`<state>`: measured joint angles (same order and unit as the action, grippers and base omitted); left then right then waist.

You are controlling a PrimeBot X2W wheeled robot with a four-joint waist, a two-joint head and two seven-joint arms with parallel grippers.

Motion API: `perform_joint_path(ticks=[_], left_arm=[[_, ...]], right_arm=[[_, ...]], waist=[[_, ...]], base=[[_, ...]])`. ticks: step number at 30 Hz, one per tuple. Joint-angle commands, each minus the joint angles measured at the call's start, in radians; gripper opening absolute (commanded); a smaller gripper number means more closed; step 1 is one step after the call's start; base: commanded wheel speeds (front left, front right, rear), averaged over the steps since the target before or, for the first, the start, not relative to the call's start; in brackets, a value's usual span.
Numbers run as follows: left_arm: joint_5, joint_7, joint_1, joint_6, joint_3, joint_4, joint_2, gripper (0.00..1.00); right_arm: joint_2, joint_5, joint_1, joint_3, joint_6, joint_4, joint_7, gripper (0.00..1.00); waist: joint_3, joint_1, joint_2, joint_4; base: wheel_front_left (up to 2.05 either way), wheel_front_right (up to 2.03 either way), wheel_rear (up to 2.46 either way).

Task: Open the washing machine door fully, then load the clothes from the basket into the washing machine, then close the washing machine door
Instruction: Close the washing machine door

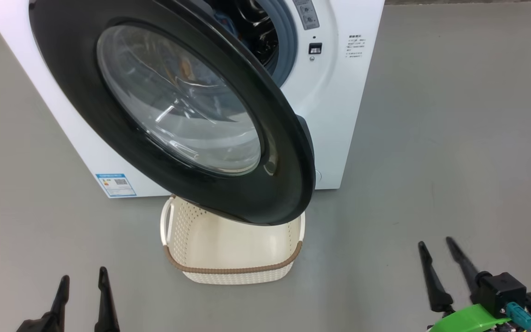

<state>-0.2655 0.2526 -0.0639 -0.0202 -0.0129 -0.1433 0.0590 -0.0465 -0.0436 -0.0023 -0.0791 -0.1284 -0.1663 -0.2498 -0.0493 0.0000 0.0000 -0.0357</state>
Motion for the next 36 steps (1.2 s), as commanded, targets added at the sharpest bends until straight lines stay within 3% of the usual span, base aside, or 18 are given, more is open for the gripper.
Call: perform_joint_path(ticks=[1, 7, 11, 17, 21, 28, 36], left_arm=[[0.015, 0.009, 0.011, 0.007, -0.043, 0.022, 0.004, 1.0], [0.026, 0.009, 0.009, 0.02, -0.062, 0.026, -0.004, 1.0], [0.025, 0.009, 0.005, 0.024, -0.072, 0.027, -0.007, 1.0], [0.01, 0.009, -0.001, 0.022, -0.071, 0.03, -0.008, 1.0], [-0.006, 0.009, 0.0, 0.014, -0.049, 0.03, -0.008, 1.0], [-0.025, 0.009, 0.019, 0.008, -0.018, 0.028, -0.009, 1.0], [-0.066, 0.009, 0.037, 0.002, 0.028, 0.032, -0.009, 1.0]], right_arm=[[-0.004, 0.012, -0.039, 0.023, -0.002, 0.006, -0.012, 0.0], [-0.004, -0.04, -0.075, 0.032, -0.002, 0.038, -0.012, 0.0], [-0.004, -0.07, -0.115, 0.078, -0.002, 0.141, -0.012, 0.0], [-0.004, -0.105, -0.202, 0.247, -0.002, 0.327, -0.012, 0.0], [-0.004, -0.106, -0.255, 0.386, -0.002, 0.382, -0.012, 0.0], [-0.004, -0.14, -0.304, 0.523, -0.002, 0.216, -0.012, 0.0], [-0.004, -0.195, -0.381, 0.458, -0.002, -0.016, -0.012, 0.0]], waist=[[0.002, 0.0, 0.0, -0.004], [0.002, 0.0, 0.0, -0.018], [-0.001, 0.0, 0.0, -0.025], [-0.009, 0.0, 0.0, -0.034], [-0.016, 0.0, 0.0, -0.051], [-0.033, 0.0, 0.0, -0.099], [-0.083, 0.0, 0.0, -0.154]], base=[[0.0, 0.0, 0.0], [0.0, 0.0, 0.0], [0.0, 0.0, 0.0], [0.0, 0.0, 0.0], [0.0, 0.0, 0.0], [0.0, 0.0, 0.0], [0.0, 0.0, 0.0]])
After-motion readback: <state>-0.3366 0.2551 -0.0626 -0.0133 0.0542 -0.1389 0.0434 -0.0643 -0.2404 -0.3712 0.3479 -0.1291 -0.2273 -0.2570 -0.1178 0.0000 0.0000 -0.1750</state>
